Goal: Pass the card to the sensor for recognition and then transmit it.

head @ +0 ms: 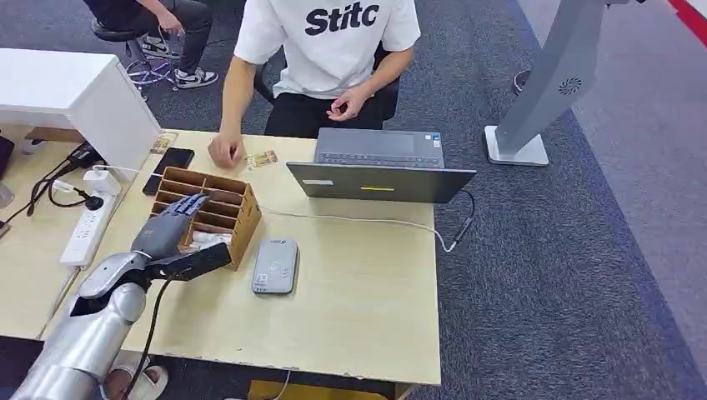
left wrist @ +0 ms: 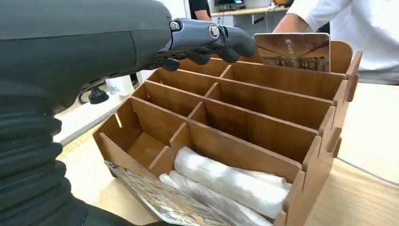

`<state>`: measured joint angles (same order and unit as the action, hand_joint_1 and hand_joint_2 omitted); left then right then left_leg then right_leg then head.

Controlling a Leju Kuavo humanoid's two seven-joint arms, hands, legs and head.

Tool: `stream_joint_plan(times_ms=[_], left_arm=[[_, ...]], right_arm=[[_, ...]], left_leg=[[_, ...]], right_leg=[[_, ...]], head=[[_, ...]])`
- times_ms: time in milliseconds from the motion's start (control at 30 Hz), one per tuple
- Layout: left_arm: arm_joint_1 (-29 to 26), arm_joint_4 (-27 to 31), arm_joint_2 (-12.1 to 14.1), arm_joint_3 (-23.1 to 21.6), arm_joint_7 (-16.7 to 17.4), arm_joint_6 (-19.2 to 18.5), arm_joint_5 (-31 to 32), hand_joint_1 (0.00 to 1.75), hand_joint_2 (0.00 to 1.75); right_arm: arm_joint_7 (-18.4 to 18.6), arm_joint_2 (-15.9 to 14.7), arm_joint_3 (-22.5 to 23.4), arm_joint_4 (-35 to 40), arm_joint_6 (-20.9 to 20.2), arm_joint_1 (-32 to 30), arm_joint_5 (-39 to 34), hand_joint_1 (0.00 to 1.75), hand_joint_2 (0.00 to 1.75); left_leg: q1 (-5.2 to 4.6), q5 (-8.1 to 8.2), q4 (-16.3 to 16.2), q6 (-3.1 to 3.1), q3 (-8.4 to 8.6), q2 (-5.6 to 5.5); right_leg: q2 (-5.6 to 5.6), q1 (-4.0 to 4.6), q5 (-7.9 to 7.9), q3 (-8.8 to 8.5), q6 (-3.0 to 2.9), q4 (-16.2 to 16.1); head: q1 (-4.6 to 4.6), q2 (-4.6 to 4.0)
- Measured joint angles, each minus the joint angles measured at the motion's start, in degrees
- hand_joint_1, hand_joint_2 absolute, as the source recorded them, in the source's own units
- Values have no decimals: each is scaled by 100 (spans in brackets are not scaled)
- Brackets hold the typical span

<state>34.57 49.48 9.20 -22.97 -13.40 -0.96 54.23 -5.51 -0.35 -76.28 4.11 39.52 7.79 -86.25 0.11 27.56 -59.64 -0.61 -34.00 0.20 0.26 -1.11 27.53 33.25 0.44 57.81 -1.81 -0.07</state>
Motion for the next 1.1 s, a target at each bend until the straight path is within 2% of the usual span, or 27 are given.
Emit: stream_joint_plan(times_ms=[33,67,100,167,233,267,633,733,1100], left_arm=[[0,0,2,-6,0,4,-11,40,175],[0,0,9,-15,2,11,-20,145,175],[0,0,13,-26,0,11,-33,157,175],[0,2,22,-37,2,13,-52,168,175],[0,2,30,-63,2,13,-57,169,175],[0,4,35,-85,2,13,-57,162,175],[0,87,96,-175,-33,-13,-177,164,175],[0,94,103,-179,-33,-15,-177,154,175],[0,144,120,-229,-57,-57,-238,147,175]], right_arm=[[0,0,-7,0,0,-1,-2,0,175],[0,0,-15,0,0,0,-7,0,175],[0,0,-24,0,0,1,-9,0,175],[0,0,-35,0,0,1,-9,0,175],[0,0,-37,0,0,0,-9,0,175],[0,0,-37,0,0,0,-9,0,175],[0,0,-41,7,0,0,-9,0,175],[0,0,-44,9,0,0,-9,0,175],[0,0,-74,9,0,1,-28,0,175]], left_leg=[[0,0,0,0,0,0],[0,0,0,0,0,0],[0,0,0,0,0,0],[0,0,0,0,0,0],[0,0,0,0,0,0],[0,0,0,0,0,0],[0,0,0,0,0,0],[0,0,0,0,0,0],[0,0,0,0,0,0]], right_leg=[[0,0,0,0,0,0],[0,0,0,0,0,0],[-1,0,0,0,0,0],[-1,0,0,0,0,0],[-1,0,0,0,0,0],[-1,0,0,0,0,0],[0,0,0,0,0,0],[0,0,0,0,0,0],[0,0,0,0,0,0]], head=[[0,0],[0,0],[0,0],[0,0],[0,0],[0,0],[0,0],[2,0],[0,0]])
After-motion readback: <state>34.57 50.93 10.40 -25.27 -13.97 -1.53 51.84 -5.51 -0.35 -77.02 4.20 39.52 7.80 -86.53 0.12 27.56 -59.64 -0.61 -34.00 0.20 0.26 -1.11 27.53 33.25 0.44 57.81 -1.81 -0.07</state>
